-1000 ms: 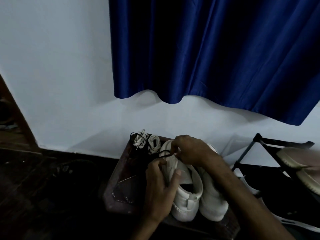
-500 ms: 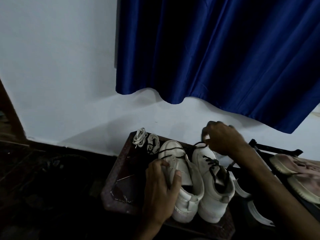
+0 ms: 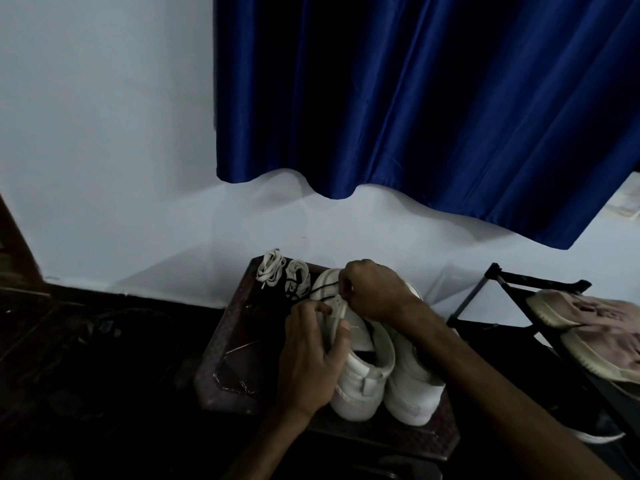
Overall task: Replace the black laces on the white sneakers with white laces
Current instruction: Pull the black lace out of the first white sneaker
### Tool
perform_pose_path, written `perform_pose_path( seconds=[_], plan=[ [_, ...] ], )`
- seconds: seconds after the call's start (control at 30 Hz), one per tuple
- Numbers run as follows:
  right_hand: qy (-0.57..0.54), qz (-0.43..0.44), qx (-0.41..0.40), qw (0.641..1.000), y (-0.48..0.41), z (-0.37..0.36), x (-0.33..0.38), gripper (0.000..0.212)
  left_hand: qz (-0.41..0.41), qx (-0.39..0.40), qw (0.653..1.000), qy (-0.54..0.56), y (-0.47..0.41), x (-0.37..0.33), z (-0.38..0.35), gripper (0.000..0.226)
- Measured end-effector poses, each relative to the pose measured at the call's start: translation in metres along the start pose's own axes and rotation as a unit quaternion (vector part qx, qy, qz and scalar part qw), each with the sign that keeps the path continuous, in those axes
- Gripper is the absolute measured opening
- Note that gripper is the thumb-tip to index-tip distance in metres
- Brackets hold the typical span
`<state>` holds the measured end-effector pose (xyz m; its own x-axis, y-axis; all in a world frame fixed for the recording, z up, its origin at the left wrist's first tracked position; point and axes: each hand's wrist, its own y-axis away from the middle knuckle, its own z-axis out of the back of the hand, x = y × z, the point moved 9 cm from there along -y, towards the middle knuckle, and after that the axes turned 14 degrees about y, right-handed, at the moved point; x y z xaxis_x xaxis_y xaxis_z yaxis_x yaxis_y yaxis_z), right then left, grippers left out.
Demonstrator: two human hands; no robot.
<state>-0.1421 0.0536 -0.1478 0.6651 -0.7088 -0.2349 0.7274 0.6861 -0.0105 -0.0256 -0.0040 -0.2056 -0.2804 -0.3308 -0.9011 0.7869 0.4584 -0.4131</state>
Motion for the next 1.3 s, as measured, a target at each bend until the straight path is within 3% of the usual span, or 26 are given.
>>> perform_pose_path(
  seconds=[0.23,0.4,0.5,0.6,0.83,1.03,1.1,1.2,1.3],
  plan=[
    [-0.007,0.004,0.009,1.000,0.003,0.004,-0.008,0.011,-0.015,0.012,1.000,0.006,-0.002,0.004,-0.004,0.043],
    [0.118,-0.006,0.038,0.992,0.012,0.031,-0.042,0.018,-0.013,0.004,1.000,0.011,-0.004,0.006,-0.003,0.040],
    [0.069,-0.025,0.058,0.996,0.014,0.036,-0.056,0.016,-0.012,0.003,1.000,0.011,-0.005,0.005,-0.002,0.040],
    [-0.030,0.018,0.064,0.997,0.009,0.025,-0.033,0.027,-0.014,0.003,1.000,0.012,-0.006,0.005,-0.003,0.041],
    [0.035,0.015,0.021,0.999,-0.002,0.001,-0.005,0.013,-0.012,0.007,1.000,0.025,-0.005,0.006,-0.005,0.041],
    [0.141,-0.114,-0.022,0.983,0.006,0.038,-0.089,0.015,-0.016,0.010,1.000,0.017,-0.004,0.003,-0.004,0.043],
    [0.092,-0.098,0.004,0.991,0.011,0.034,-0.093,0.017,-0.019,0.007,1.000,0.011,-0.004,0.002,-0.005,0.044],
    [-0.080,-0.003,0.028,0.996,0.009,0.022,-0.054,0.028,-0.021,0.006,1.000,0.004,-0.004,0.001,-0.004,0.046],
    [-0.072,0.038,0.050,0.995,-0.001,0.006,-0.020,0.018,-0.020,0.008,1.000,0.007,-0.004,0.000,-0.003,0.046]
  ],
)
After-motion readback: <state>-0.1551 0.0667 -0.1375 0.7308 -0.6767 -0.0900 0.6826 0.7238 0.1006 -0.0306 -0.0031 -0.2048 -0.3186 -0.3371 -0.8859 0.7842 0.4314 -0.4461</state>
